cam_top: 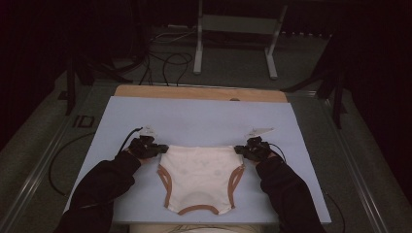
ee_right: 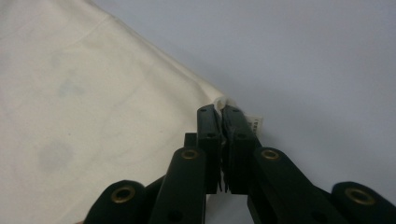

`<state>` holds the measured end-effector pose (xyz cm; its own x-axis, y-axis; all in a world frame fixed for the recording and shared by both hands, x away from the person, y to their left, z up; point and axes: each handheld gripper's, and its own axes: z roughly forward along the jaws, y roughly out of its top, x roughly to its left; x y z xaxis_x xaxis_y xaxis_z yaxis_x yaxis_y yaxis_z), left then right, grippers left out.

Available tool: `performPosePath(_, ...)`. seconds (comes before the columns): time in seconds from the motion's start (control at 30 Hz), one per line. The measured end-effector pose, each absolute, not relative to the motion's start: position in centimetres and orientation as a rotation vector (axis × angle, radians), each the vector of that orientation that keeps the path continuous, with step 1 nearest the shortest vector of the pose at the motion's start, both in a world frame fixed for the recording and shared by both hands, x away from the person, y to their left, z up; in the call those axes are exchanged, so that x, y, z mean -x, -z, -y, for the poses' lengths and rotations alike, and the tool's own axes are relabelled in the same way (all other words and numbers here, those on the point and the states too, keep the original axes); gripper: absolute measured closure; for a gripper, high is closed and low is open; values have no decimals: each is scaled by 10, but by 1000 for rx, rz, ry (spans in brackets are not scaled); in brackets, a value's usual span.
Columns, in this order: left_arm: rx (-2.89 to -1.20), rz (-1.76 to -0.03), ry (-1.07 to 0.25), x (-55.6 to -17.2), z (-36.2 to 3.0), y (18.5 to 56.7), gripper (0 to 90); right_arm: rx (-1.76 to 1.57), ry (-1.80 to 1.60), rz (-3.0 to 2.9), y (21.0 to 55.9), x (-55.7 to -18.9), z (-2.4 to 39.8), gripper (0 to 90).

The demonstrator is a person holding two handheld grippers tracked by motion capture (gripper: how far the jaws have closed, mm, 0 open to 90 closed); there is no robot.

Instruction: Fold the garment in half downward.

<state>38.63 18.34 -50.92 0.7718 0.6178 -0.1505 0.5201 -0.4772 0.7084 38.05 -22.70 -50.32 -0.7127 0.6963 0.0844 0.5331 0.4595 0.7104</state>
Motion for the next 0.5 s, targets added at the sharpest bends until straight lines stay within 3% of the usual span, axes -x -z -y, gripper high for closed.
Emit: performPosePath(0.5,-2144,-867,-224,-404,-178,503,877,-1111,-1094,-2437,496,-401,228,870)
